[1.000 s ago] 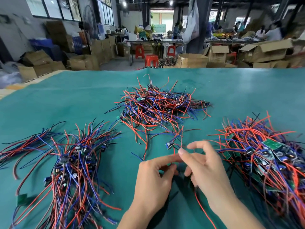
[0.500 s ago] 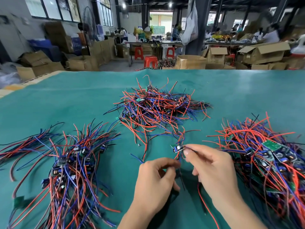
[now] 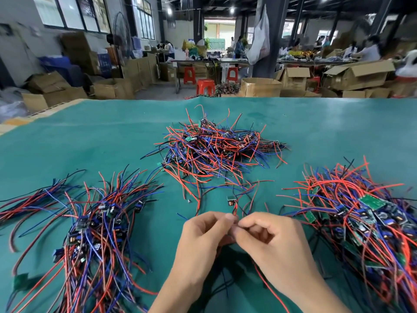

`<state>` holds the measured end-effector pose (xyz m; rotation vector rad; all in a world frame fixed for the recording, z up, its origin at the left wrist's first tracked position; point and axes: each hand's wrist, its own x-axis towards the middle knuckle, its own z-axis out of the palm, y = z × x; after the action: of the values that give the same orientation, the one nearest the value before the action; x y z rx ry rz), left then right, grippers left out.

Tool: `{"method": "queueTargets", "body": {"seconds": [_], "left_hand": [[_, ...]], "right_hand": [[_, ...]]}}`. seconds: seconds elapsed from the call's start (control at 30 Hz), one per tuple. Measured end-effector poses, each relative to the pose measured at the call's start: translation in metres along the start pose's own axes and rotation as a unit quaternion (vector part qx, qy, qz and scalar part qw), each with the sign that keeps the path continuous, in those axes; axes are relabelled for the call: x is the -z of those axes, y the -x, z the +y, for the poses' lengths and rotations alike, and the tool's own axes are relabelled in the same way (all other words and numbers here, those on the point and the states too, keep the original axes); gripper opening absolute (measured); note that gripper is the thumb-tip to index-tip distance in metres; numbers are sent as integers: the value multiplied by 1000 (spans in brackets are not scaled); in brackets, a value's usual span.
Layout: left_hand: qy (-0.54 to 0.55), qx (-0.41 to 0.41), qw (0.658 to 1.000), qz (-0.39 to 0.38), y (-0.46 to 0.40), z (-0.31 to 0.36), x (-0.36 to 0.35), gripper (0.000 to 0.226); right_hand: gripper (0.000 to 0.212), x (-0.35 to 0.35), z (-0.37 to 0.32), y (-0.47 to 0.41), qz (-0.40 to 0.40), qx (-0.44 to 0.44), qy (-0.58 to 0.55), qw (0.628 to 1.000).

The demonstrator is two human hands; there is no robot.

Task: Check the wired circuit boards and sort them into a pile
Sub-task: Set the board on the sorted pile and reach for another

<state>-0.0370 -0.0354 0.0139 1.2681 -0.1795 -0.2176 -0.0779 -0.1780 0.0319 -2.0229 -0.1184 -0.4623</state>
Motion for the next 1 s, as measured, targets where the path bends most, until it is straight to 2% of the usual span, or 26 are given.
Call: {"method": "queueTargets", "body": {"seconds": [0.13, 0.23, 0.33, 0.43, 0.5, 0.57, 0.63, 0.8, 0.9, 1.0], "left_hand": [[27, 13, 1000, -6, 1, 4, 2, 25], [43, 1, 999, 7, 1, 2, 2, 23], [59, -13, 998, 15, 1, 2, 3, 18], [68, -19, 997, 12, 0, 2, 5, 16], [73, -18, 997, 1, 0, 3, 6, 15], [69, -7, 998, -12, 0, 3, 6, 23], [63, 2, 998, -28, 1, 4, 4, 25], [42, 0, 999, -34, 0, 4, 7, 25], [12, 2, 997, -76, 3, 5, 4, 22], [13, 22, 996, -84, 5, 6, 2, 21]], "right_hand": [[13, 3, 1, -2, 8, 22, 91, 996], [8, 5, 3, -3, 12, 2, 141, 990], [23, 7, 3, -3, 34, -3, 193, 981], [57, 9, 4, -5, 42, -7, 233, 972], [61, 8, 5, -5, 31, 3, 230, 973], [55, 7, 8, -5, 15, 20, 191, 981], [39, 4, 10, -5, 2, 20, 126, 992], [8, -2, 12, -7, -2, -107, -11, 994], [10, -4, 16, -9, 3, -150, -95, 984], [14, -4, 18, -14, 28, -167, -192, 967]]}}
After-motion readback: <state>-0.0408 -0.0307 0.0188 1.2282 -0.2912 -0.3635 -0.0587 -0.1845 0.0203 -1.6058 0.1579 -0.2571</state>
